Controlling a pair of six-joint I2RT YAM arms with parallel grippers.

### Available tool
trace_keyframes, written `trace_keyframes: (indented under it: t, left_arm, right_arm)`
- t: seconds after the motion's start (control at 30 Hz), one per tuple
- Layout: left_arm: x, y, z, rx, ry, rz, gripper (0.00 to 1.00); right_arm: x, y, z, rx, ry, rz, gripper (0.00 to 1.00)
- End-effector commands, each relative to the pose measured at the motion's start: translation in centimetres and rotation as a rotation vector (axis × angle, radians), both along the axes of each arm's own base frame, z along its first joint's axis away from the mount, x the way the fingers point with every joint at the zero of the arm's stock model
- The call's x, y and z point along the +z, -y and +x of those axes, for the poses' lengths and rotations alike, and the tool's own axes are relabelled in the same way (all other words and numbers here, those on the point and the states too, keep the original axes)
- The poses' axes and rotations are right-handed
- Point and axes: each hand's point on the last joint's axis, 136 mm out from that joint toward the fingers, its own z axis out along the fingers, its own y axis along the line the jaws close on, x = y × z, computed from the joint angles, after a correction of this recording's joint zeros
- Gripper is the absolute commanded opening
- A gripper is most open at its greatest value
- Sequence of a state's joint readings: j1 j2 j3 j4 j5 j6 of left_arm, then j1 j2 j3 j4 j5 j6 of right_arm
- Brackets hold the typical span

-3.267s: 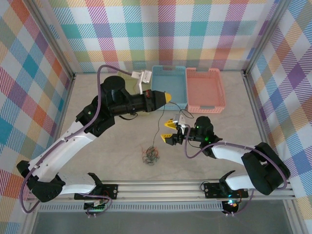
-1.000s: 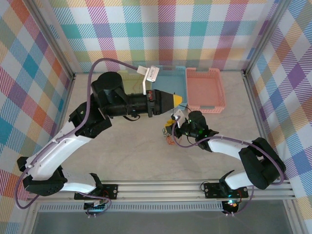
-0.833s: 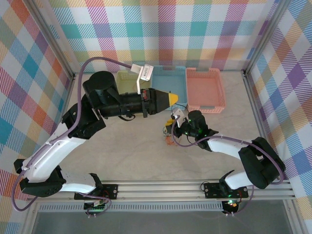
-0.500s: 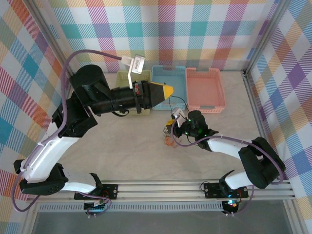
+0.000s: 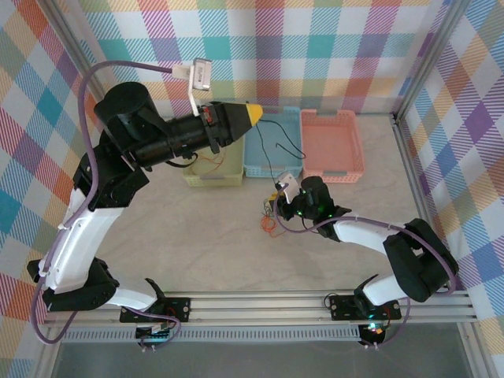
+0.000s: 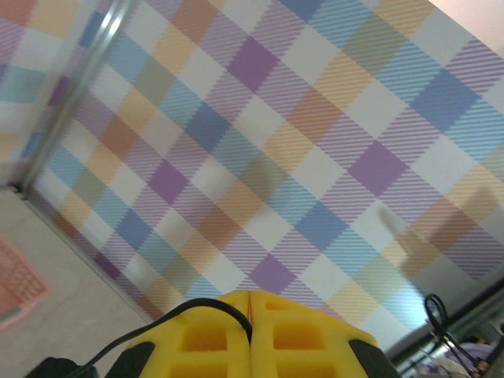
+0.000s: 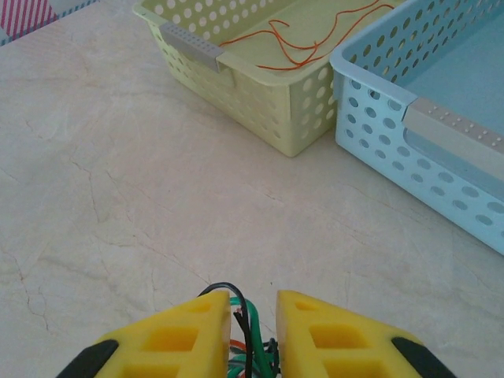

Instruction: Untangle the cables

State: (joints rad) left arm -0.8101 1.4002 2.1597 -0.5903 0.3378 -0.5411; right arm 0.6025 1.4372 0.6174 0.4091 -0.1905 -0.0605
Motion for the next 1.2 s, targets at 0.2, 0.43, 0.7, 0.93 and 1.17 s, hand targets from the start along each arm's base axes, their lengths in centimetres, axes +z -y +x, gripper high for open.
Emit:
trace_keyframes:
  t: [0.2, 0.43, 0.7, 0.93, 1.17]
  left_arm:
    - [1.2, -4.3, 3.5, 0.244, 0.087, 0.027, 0.0]
    - [2.8, -8.2, 4.5, 0.389, 0.115, 0.022, 0.0]
    - [5.1, -11.2, 3.5, 0.501, 0.197, 0.01, 0.0]
    - [4.5, -12.2, 3.9, 0.566, 0.216, 0.052, 0.0]
    - [-2.0, -8.6, 5.6, 0.438, 0.091, 0.12, 0.0]
  right_arm:
    - [0.1, -0.1, 0.4, -0.013, -0.018, -0.002, 0.22]
    - [-0.3, 0.0, 0.6, -0.019, -0.032, -0.017, 0.21]
    - [-1.3, 0.5, 1.2, -0.057, -0.07, -0.078, 0.19]
    - [-1.7, 0.6, 1.5, -0.072, -0.085, -0.097, 0.23]
    - [-1.3, 0.7, 1.5, -0.075, -0.072, -0.086, 0.22]
